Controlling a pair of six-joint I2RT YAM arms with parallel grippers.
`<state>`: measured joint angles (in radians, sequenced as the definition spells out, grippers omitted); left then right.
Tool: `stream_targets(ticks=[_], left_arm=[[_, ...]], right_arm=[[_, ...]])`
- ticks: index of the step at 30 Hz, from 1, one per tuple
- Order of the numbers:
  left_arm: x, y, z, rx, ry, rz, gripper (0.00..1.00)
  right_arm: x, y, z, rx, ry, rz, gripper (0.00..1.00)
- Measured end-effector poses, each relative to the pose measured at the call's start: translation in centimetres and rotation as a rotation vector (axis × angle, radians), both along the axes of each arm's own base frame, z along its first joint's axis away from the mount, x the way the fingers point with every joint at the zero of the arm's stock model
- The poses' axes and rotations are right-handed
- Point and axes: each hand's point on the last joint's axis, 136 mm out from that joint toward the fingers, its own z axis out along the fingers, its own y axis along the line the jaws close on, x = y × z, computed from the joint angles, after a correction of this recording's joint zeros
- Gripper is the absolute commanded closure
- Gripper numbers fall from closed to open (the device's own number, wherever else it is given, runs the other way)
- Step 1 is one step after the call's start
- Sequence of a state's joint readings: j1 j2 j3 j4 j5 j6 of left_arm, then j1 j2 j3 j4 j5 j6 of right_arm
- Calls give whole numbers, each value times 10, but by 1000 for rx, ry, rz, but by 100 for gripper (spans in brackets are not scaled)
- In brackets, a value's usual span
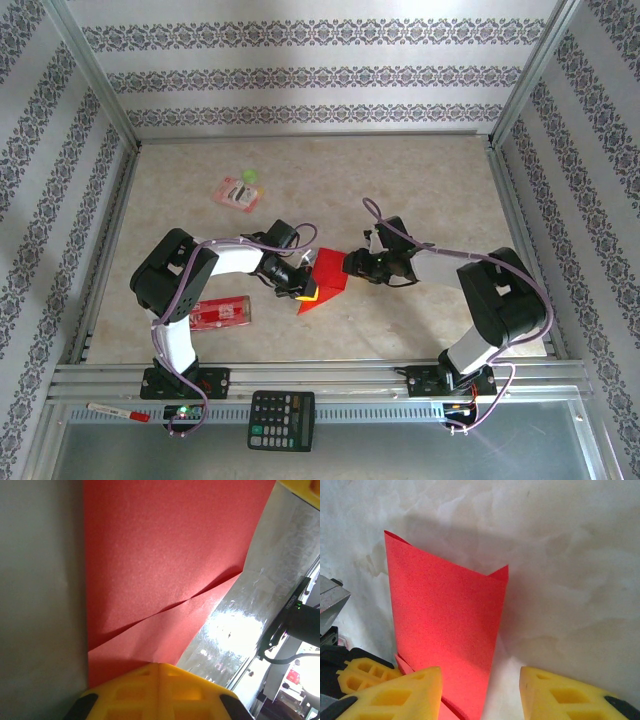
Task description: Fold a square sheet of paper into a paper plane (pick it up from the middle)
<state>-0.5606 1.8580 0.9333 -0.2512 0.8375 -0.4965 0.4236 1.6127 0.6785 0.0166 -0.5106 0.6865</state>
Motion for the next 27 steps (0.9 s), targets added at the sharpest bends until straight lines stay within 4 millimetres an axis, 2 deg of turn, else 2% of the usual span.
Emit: stream_targets(ticks=[4, 11, 14, 17, 22, 27], left_arm=[[0, 0, 0, 0, 0, 0, 95], [0, 0, 0, 0, 0, 0, 94], [1, 0, 1, -1, -2, 0, 91], [3, -1, 4, -5, -13, 1, 84], [12, -4, 32, -36, -116, 9, 71], [20, -4, 60, -69, -267, 27, 72]], right_arm=[[1, 2, -1, 13, 10, -5, 62], [6, 6, -6, 42, 22, -24, 82], [10, 12, -2, 72, 6, -21, 91], [13, 14, 4, 102, -10, -31, 95], [5, 0, 16, 143, 2, -111, 97], [0, -7, 30, 155, -11, -119, 94]])
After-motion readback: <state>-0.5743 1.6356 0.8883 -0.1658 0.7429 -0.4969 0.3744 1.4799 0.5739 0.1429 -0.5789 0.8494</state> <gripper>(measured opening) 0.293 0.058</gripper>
